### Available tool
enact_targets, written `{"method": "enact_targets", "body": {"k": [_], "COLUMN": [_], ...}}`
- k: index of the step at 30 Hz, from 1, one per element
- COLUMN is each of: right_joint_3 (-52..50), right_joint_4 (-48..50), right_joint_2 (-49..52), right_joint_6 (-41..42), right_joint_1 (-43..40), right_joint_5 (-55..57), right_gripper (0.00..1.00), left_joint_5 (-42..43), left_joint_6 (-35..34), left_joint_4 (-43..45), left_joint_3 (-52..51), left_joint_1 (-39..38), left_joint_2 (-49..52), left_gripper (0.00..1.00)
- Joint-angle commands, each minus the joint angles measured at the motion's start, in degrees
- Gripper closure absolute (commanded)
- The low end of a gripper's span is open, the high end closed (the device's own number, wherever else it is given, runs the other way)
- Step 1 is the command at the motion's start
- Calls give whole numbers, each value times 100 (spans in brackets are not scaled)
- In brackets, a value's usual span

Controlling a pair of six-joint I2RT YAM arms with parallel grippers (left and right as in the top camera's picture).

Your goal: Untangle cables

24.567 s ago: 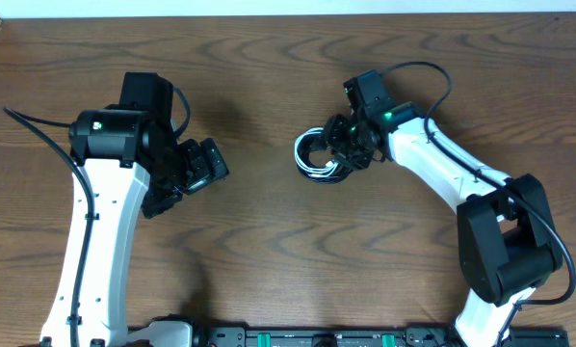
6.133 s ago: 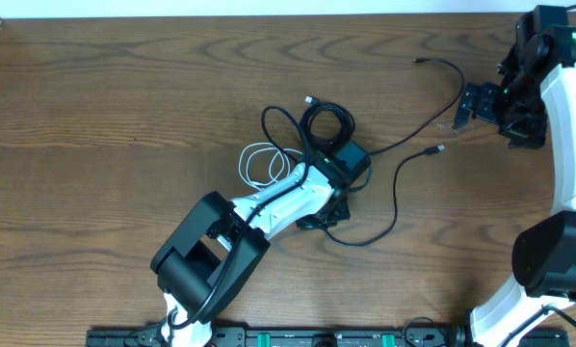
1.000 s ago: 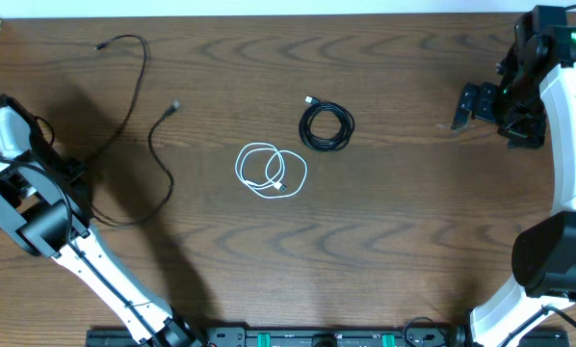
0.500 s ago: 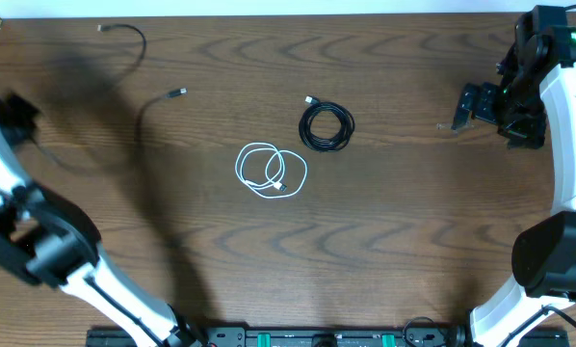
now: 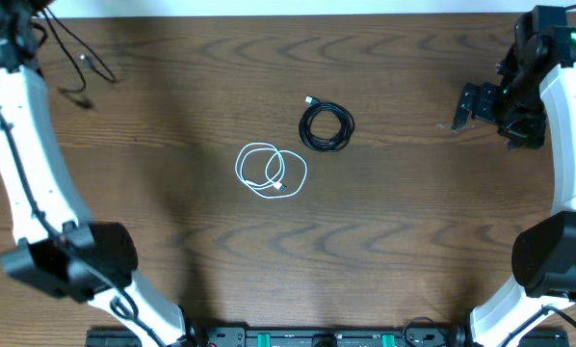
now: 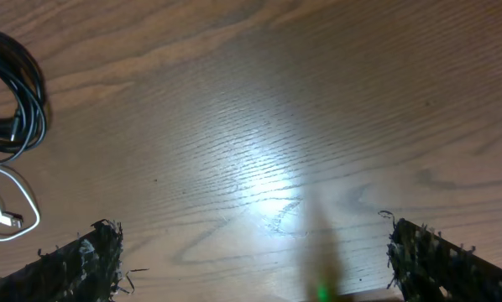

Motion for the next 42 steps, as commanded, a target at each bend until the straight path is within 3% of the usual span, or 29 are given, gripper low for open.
{"method": "enact_targets", "body": {"k": [1, 10, 20, 25, 28, 31, 36, 37, 38, 39, 40, 42], "right_joint_3": [55, 55, 55, 55, 55, 55, 55, 55, 55, 55, 55, 55], "right_joint_4": [-4, -4, -4, -4, -4, -4, -4, -4, -4, -4, -4, -4], "right_joint_2": [-111, -111, -111, -111, -111, -111, -111, -111, -111, -111, -111, -111], "right_joint_6": [76, 76, 76, 76, 76, 76, 76, 76, 76, 76, 76, 76], "right_joint_1": [20, 20, 20, 20, 20, 20, 20, 20, 20, 20, 20, 20], "right_joint_5": [7, 7, 7, 7, 7, 7, 7, 7, 7, 7, 7, 7], "right_gripper": [1, 1, 1, 1, 1, 1, 1, 1, 1, 1, 1, 1], "left_joint_5": [-44, 1126, 1228, 319, 267, 223, -717, -905, -1078, -1241, -1401, -1532], "left_joint_6": [-24, 138, -883, -988, -782, -380, 365, 599, 743, 815, 813, 811], "left_joint_4": [-68, 584, 1405, 1381, 1287, 1263, 1250, 1248, 1244, 1207, 1137, 1008], "left_joint_3": [-94, -94, -94, -144, -177, -177, -177, -175, -175, -175, -175, -175], "left_joint_1": [35, -780, -1751, -1587, -1338, -1036, -420, -284, -175, -46, 68, 339], "left_joint_2": [518, 337, 203, 317, 566, 955, 1687, 1801, 1888, 1954, 1998, 2004], "left_gripper": [92, 93, 93, 93, 92, 93, 92, 83, 58, 27, 8, 6]}}
